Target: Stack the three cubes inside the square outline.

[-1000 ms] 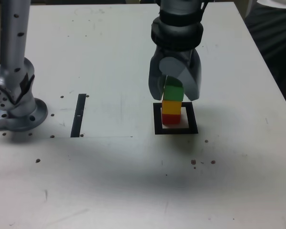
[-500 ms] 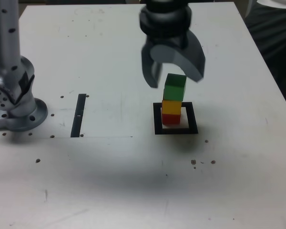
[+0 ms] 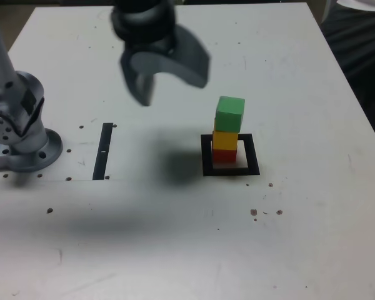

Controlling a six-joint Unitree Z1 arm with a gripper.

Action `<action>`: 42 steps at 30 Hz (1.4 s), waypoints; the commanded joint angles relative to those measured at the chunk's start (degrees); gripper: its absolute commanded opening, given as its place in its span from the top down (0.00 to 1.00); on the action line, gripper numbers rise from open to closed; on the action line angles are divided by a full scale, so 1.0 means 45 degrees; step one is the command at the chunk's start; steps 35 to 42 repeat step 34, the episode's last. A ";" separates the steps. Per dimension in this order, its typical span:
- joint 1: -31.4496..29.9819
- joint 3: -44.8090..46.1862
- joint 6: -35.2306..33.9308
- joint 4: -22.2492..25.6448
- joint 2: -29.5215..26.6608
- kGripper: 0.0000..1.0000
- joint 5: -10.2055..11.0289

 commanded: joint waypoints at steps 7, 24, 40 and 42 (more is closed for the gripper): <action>0.0168 0.2419 -0.0531 -0.0976 -0.1049 0.00 -0.0472; 0.0169 0.5723 -0.0828 -0.2373 -0.1949 0.00 -0.1690; 0.0168 0.5511 -0.0803 -0.1745 -0.1960 0.00 -0.1545; 0.0168 0.5511 -0.0803 -0.1745 -0.1960 0.00 -0.1545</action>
